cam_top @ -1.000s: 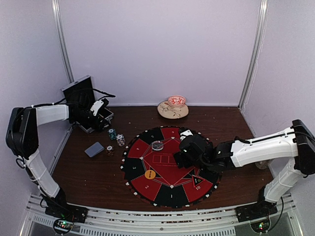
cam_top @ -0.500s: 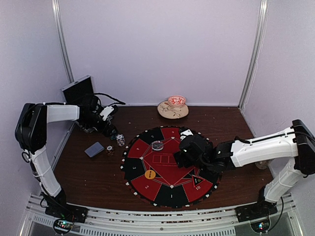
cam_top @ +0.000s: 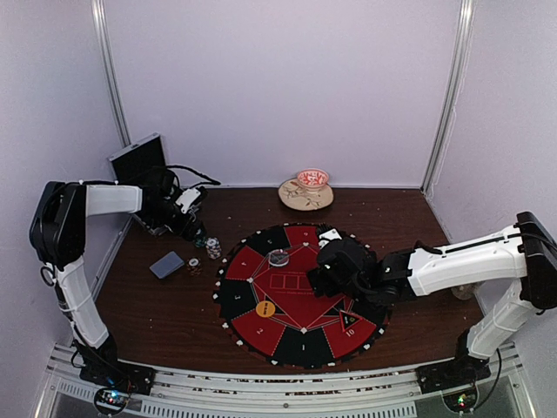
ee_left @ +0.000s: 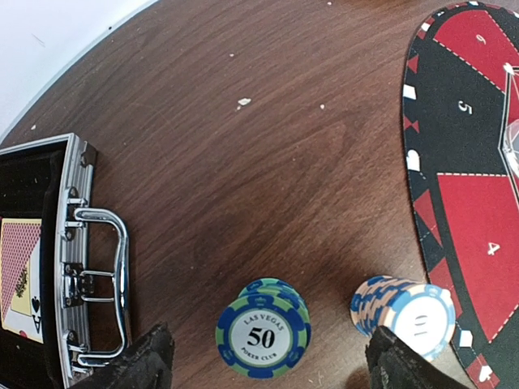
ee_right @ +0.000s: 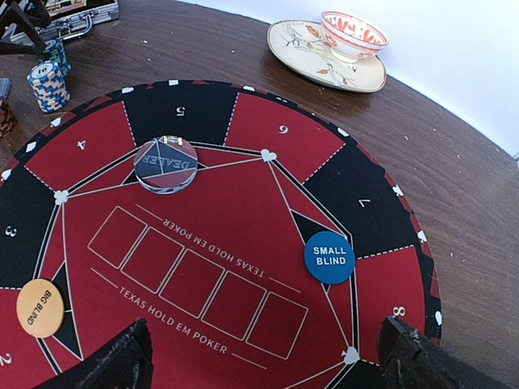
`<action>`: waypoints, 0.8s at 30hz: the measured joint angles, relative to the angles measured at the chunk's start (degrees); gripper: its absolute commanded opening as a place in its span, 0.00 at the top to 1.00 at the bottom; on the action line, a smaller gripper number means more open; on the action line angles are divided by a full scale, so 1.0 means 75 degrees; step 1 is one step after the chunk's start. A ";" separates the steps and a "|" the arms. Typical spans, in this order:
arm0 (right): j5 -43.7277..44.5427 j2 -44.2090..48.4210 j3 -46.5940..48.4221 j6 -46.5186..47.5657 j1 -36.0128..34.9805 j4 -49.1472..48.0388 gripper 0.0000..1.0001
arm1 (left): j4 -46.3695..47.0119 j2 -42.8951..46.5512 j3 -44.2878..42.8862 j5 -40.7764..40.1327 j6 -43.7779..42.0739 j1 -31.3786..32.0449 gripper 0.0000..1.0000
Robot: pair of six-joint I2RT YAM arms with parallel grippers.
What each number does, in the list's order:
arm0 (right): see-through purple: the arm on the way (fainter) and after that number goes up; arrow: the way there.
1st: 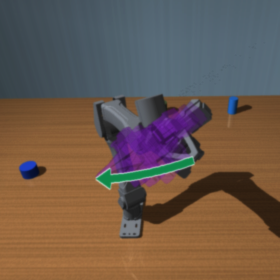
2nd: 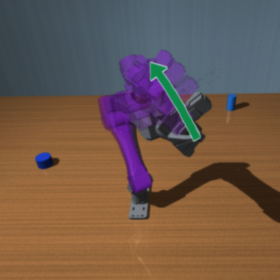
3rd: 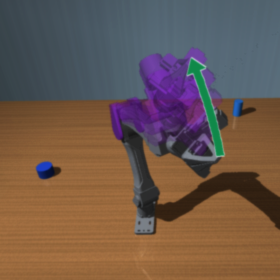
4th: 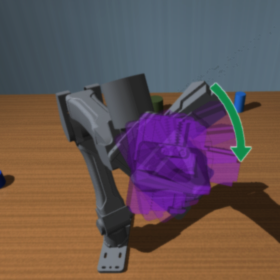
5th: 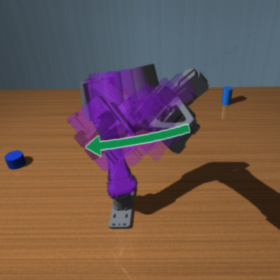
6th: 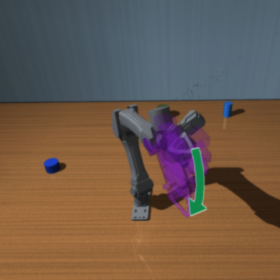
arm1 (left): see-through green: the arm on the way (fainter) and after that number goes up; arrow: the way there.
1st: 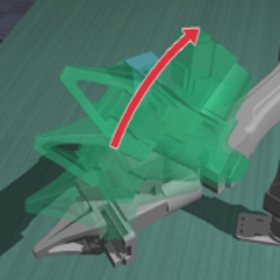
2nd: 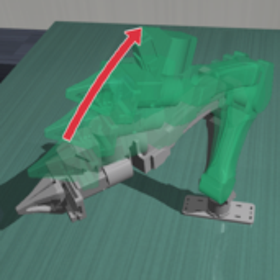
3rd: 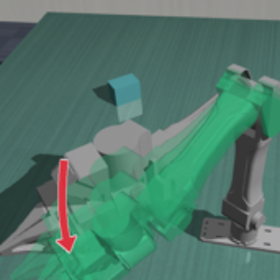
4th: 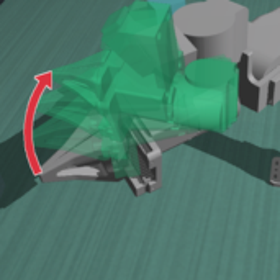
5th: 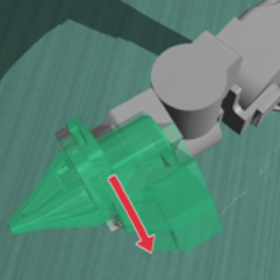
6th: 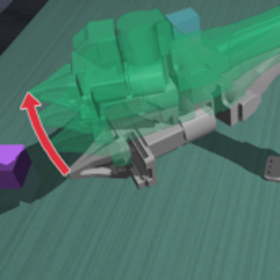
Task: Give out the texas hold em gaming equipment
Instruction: Pick up the pile of poker chips from the pile of poker chips.
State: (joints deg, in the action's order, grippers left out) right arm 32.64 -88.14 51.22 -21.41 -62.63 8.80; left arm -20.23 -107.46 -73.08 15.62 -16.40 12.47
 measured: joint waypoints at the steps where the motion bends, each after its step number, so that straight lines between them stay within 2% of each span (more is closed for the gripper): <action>1: 0.0000 0.0000 0.0000 0.0000 0.0000 -0.0009 0.02 | 0.0000 -0.0035 -0.0017 -0.0026 0.0006 0.0000 0.17; 24: -0.0003 0.0000 0.0000 -0.0003 0.0000 -0.0017 0.03 | -0.0003 -0.0388 -0.0189 -0.0201 0.0061 0.0000 0.27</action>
State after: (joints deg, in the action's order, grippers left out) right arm 32.62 -88.14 51.22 -21.43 -62.63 8.67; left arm -20.25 -110.37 -74.50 14.11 -15.94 12.47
